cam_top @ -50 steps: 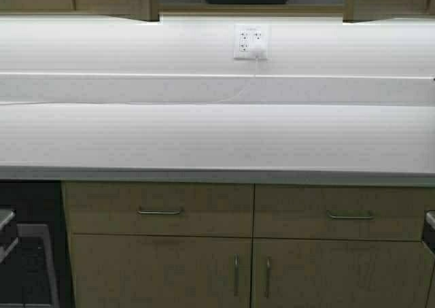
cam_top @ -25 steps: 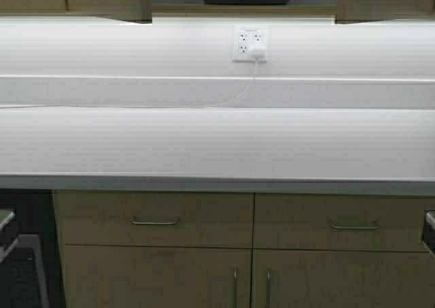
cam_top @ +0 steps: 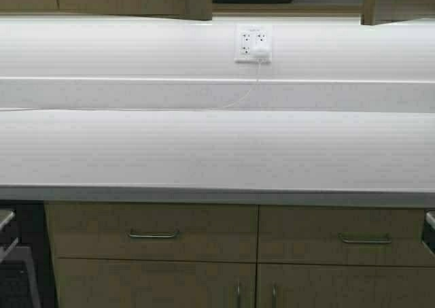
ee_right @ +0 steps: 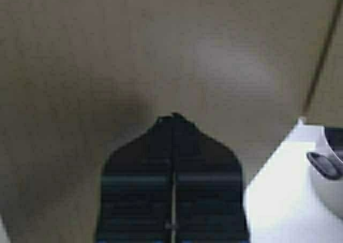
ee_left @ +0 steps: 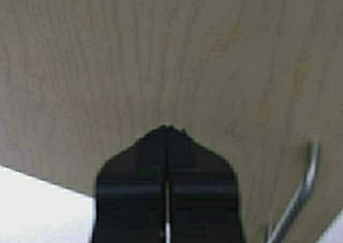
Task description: Open the cabinet, put the pot inside, then close it
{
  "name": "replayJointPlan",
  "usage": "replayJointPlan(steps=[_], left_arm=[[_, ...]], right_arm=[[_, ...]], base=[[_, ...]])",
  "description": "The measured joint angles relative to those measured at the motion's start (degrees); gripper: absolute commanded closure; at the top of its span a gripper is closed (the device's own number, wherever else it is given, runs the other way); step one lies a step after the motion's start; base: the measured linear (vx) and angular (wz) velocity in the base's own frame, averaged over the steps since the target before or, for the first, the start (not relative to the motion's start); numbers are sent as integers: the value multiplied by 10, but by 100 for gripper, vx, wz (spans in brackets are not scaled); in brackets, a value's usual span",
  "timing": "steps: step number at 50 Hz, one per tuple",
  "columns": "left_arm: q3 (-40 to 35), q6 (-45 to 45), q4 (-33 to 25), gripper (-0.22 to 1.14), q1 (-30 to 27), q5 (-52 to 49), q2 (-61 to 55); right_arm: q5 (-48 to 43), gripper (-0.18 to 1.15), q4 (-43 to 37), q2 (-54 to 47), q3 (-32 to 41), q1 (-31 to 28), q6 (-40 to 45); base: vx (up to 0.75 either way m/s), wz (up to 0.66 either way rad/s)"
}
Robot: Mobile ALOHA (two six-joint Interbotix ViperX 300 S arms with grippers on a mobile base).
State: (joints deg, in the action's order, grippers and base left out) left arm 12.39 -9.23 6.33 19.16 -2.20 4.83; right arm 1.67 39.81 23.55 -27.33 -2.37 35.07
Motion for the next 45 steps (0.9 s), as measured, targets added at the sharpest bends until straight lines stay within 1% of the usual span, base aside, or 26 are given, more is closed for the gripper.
replayJointPlan(steps=[6, 12, 17, 23, 27, 37, 45], left_arm=[[33, -4, 2, 86, 7, 17, 19], [69, -6, 2, 86, 18, 40, 33], [88, -8, 2, 86, 35, 56, 36], [99, -8, 2, 86, 42, 64, 37], [109, -8, 2, 86, 44, 66, 37], [121, -10, 1, 86, 48, 72, 39], [121, -9, 2, 86, 59, 74, 41]], right_arm=[[-10, 88, 0, -33, 30, -4, -2], [-38, 88, 1, -104, 77, -25, -2], [-40, 88, 1, -163, 117, -36, -1], [-30, 88, 1, -170, 123, -41, 5], [-27, 88, 1, -156, 105, -41, 6], [-25, 88, 1, -79, 10, -44, 13], [-24, 88, 1, -25, -45, -44, 12]], base=[[9, 2], [5, -1], [4, 6], [7, 11], [9, 12], [9, 11], [10, 2]])
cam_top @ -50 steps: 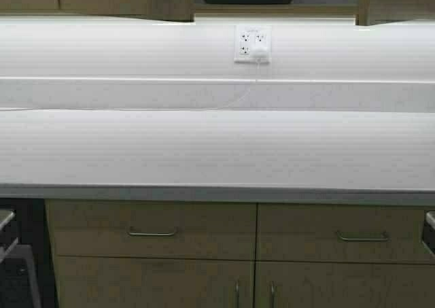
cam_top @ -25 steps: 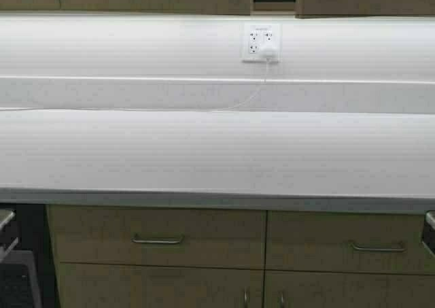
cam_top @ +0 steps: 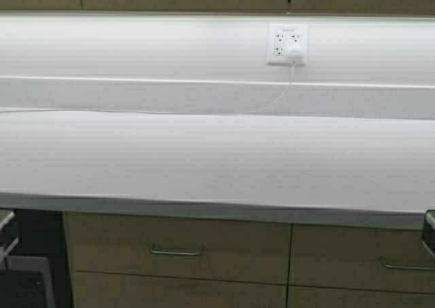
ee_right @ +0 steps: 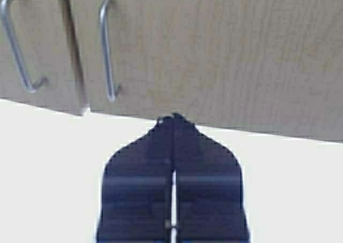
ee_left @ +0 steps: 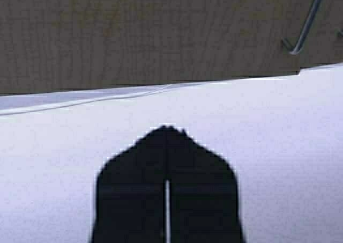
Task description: Open the cabinet, put the pot inside, then close it
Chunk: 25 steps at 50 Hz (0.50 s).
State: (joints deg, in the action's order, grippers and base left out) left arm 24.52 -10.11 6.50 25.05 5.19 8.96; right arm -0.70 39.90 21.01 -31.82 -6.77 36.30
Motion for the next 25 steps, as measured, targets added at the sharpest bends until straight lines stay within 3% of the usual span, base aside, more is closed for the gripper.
replayJointPlan(steps=[25], left_arm=[[50, -10, -6, 86, 10, 4, 10]], right_arm=[[2, 88, -2, 61, -60, -23, 11]], base=[[12, -6]])
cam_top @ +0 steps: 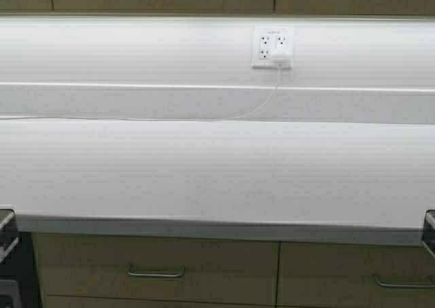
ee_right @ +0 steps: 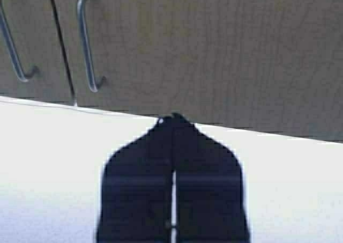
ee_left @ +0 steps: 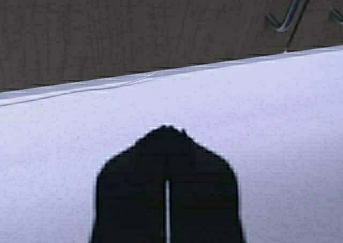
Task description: Open the cabinet, put the pot inside, then close it
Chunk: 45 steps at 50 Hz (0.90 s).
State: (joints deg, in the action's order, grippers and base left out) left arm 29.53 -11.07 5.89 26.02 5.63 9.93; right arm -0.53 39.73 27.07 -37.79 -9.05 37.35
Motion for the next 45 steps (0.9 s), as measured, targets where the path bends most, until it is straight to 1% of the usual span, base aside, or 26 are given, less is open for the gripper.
replayJointPlan(steps=[8, 18, 45], left_arm=[[14, -1, -12, 86, 3, 4, 18], [25, -1, -14, 86, 2, 4, 20], [47, -1, -15, 86, 3, 20, 20]], right_arm=[[6, 88, 0, 11, -18, -9, -1], [7, 88, 0, 22, -33, -11, -3], [14, 88, 0, 25, -48, -11, -5]], base=[[13, -10], [9, -5], [5, -3]])
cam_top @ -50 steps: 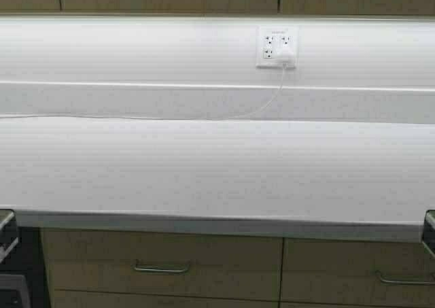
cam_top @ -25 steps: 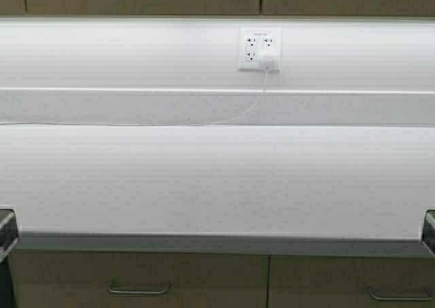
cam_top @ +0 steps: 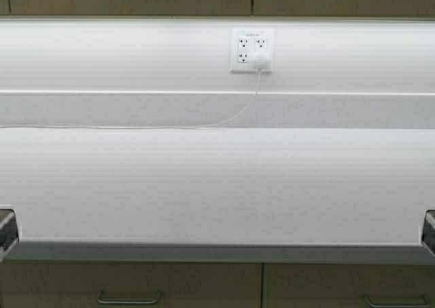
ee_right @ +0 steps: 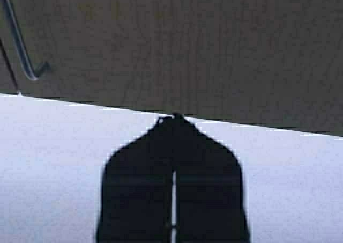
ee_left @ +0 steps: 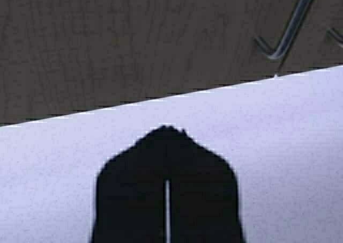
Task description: Open the cabinet, put the pot inside, then close it
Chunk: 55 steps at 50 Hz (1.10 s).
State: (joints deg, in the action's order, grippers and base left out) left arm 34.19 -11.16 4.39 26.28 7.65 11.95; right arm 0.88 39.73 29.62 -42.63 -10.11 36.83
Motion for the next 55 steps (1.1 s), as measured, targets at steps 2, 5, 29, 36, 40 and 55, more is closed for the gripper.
replayJointPlan(steps=[2, 5, 29, 36, 40, 55], left_arm=[[2, 0, 1, 86, 0, 1, 0], [3, 0, 0, 86, 0, 1, 1], [3, 1, 1, 85, -1, 1, 1], [3, 1, 1, 86, 0, 1, 1], [3, 1, 0, 85, 0, 1, 0], [3, 1, 1, 85, -1, 1, 1]], right_arm=[[0, 88, 0, 0, -1, 0, 0], [0, 88, 0, 0, -2, 0, 0], [0, 88, 0, 0, -2, 0, -11], [0, 88, 0, 0, -2, 0, -11], [0, 88, 0, 0, -2, 1, -14], [0, 88, 0, 0, -2, 0, -15]], base=[[2, -1], [1, -1], [1, -1], [0, 0], [0, 0], [0, 0]])
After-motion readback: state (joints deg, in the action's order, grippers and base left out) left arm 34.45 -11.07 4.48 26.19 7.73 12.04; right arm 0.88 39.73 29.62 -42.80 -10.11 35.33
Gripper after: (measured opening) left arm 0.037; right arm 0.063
